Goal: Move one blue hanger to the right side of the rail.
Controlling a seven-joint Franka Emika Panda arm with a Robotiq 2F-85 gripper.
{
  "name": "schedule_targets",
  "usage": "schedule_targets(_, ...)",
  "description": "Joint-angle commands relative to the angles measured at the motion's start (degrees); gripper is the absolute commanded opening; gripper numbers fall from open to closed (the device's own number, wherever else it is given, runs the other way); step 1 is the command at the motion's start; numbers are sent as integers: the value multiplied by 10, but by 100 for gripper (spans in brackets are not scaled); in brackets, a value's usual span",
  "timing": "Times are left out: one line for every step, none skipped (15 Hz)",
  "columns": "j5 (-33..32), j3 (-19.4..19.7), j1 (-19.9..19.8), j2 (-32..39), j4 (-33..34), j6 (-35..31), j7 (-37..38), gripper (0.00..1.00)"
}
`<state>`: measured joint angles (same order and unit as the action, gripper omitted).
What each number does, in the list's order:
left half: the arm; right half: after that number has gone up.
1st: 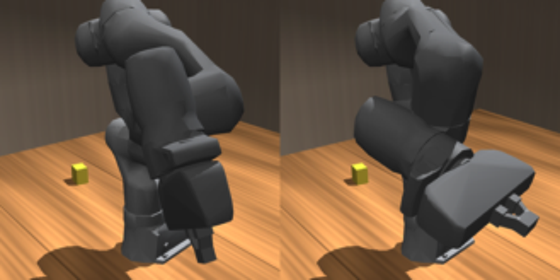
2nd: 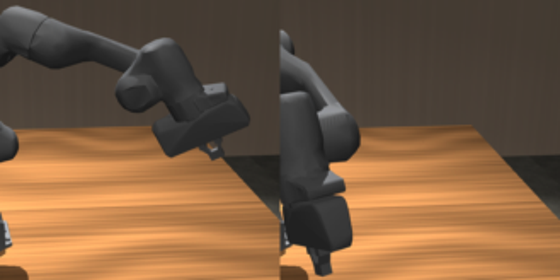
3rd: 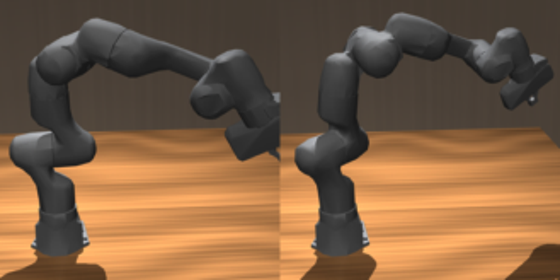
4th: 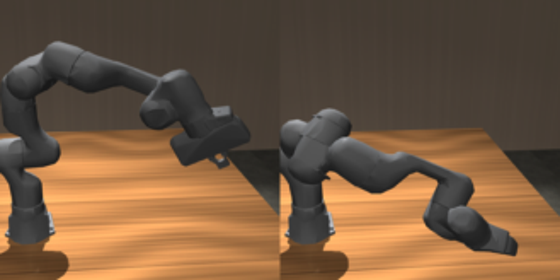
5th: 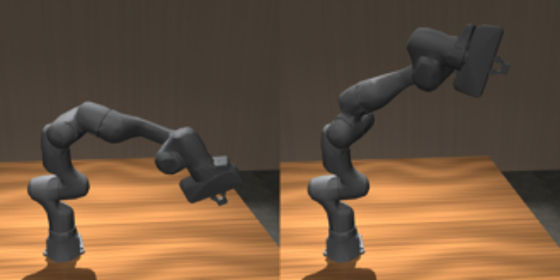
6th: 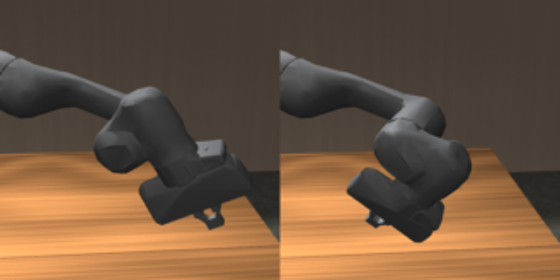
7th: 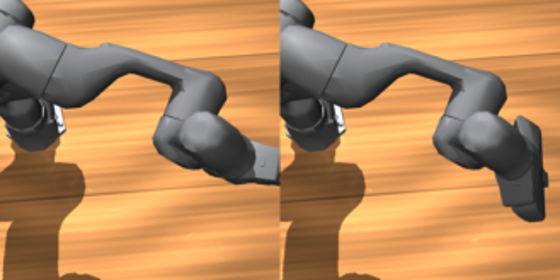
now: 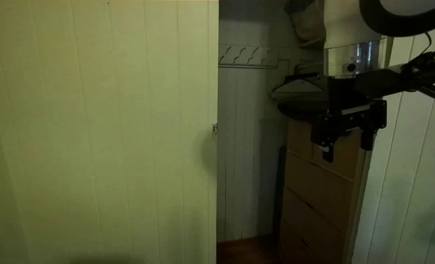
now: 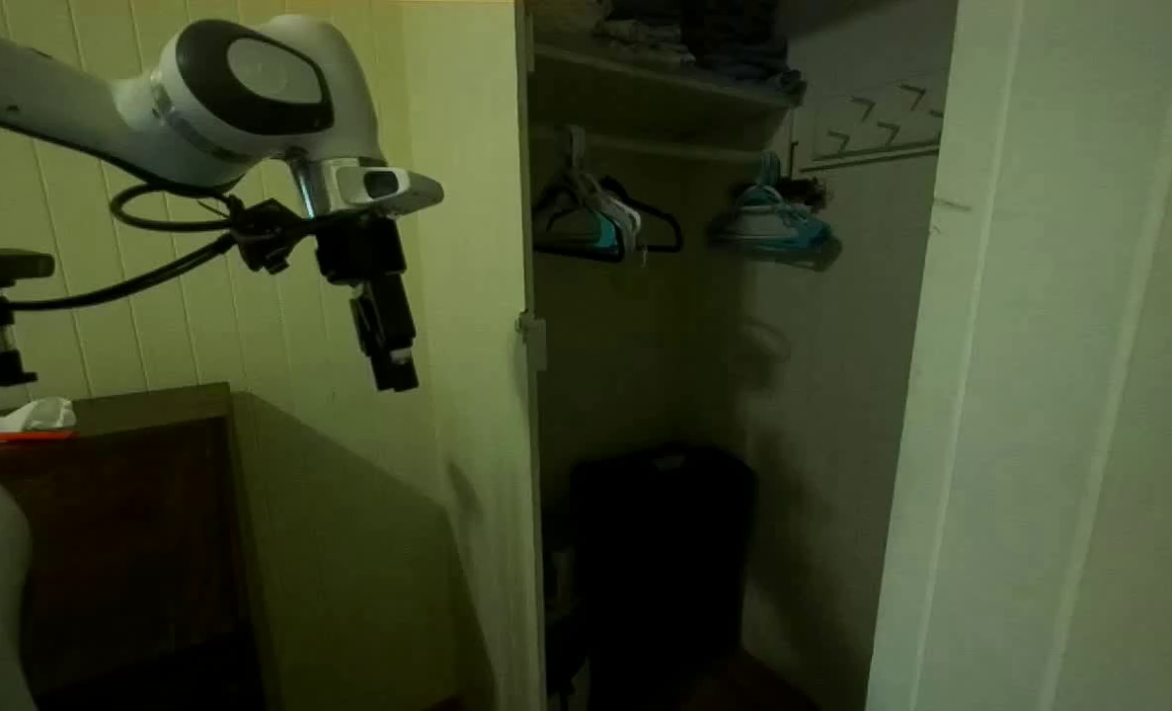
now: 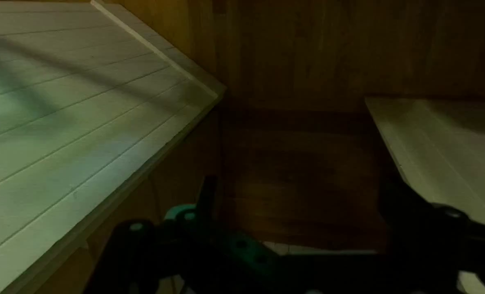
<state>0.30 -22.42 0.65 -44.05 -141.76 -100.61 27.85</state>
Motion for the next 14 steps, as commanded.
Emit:
schedule_targets(-8,9,13,4,1,1,7,100)
schedule_targets(-8,9,13,4,1,1,7,100)
schedule_targets(-8,9,13,4,1,1,7,100)
schedule_targets(-8,9,13,4,1,1,7,100)
schedule_targets(-8,9,13,4,1,1,7,100)
schedule_targets(-11,15,13,4,-2,-17,-3,100)
schedule_targets(-36,22,5,7,-6,-49,-23,100)
schedule_targets(-50,39,7,4,-14,-98,-54,100)
schedule_targets(-66,60,3,16,-6,-130,-86,100)
schedule_targets(-83,78,-1,26,4,-160,-118,100)
schedule_targets(-100,100,-3,37,16,-185,-155,100)
schedule_targets(-110,124,-4,50,29,-213,-192,100)
schedule_targets(-112,150,-2,69,48,-243,-230,100)
schedule_targets(-108,174,3,87,64,-272,-268,100)
